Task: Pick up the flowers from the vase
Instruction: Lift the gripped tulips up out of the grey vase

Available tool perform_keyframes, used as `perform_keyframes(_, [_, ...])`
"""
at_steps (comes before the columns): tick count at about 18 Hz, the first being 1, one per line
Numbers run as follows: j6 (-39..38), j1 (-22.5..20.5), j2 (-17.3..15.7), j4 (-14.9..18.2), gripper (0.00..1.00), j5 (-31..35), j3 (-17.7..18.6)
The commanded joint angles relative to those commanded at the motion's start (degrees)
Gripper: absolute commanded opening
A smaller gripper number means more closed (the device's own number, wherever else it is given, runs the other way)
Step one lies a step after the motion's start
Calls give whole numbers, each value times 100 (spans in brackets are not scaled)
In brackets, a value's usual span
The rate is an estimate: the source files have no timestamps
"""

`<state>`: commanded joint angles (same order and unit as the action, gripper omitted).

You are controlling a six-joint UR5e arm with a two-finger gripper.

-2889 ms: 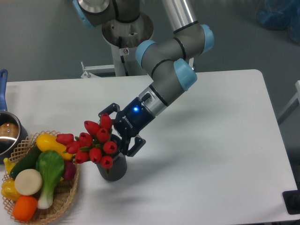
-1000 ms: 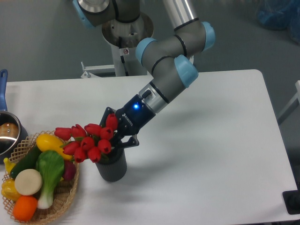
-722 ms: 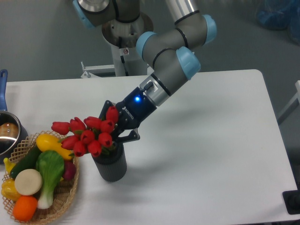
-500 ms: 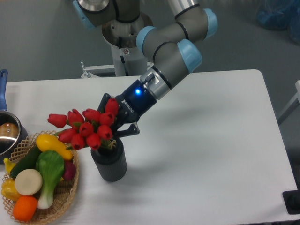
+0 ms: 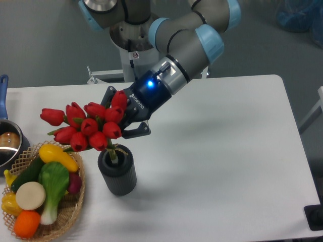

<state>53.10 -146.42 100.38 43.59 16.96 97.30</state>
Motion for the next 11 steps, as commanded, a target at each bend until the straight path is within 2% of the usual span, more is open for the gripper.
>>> perform_keyframes(5, [-888, -457, -194, 9, 28, 35, -378])
perform_keyframes(11, [-951, -1203, -264, 0, 28, 97, -449])
